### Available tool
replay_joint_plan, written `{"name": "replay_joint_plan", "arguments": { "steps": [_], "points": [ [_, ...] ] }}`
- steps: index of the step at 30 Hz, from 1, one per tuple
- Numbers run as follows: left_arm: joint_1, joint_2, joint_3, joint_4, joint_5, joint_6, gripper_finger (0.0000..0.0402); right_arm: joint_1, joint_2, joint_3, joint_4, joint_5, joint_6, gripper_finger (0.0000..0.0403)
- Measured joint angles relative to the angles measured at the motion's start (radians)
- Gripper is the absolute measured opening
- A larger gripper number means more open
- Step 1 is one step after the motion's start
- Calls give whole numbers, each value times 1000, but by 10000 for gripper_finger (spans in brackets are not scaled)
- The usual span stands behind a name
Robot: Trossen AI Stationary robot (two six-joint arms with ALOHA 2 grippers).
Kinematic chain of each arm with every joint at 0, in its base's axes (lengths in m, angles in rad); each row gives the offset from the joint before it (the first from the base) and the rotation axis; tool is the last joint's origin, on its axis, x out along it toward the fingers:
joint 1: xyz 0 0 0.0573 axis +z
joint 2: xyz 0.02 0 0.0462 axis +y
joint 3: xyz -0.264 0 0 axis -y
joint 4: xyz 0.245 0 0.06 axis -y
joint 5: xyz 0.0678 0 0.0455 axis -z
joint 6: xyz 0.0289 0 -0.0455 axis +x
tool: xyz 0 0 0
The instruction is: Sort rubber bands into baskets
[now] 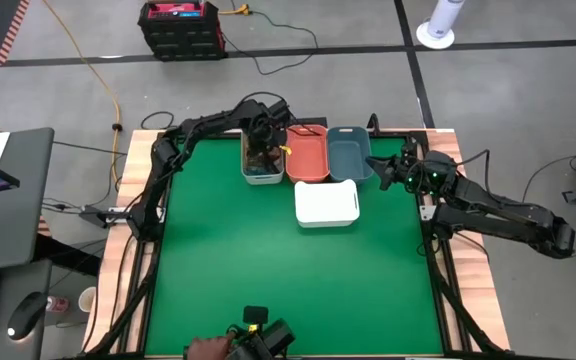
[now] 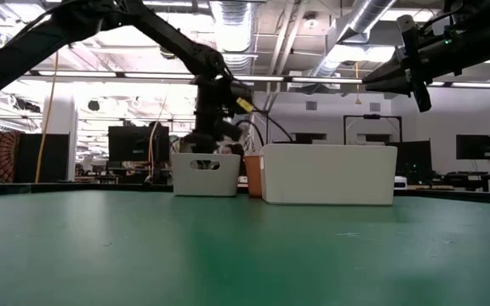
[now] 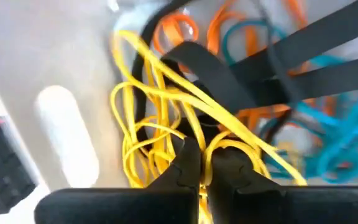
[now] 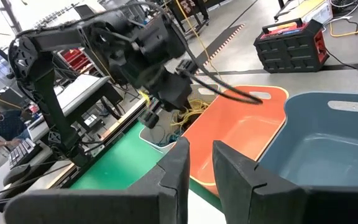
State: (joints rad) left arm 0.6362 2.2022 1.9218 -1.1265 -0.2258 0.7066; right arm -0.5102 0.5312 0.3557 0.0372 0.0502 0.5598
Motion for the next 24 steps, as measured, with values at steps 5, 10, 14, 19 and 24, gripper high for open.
{"name": "replay_joint_plan", "arguments": {
  "steps": [5, 10, 14, 19, 24],
  "points": [
    [16, 1, 74, -86, 109, -58, 3, 0, 0, 0, 0, 0, 0, 97],
    [34, 1, 144, -133, 220, -158, 2, 0, 0, 0, 0, 0, 3, 97],
    [46, 1, 221, -157, 388, -234, 1, 0, 0, 0, 0, 0, 15, 97],
    [50, 1, 296, -103, 599, -345, 1, 0, 0, 0, 0, -3, 16, 97],
    [39, 1, 318, 48, 746, -490, 1, 0, 0, 0, 0, -11, 16, 97]
  ]
}}
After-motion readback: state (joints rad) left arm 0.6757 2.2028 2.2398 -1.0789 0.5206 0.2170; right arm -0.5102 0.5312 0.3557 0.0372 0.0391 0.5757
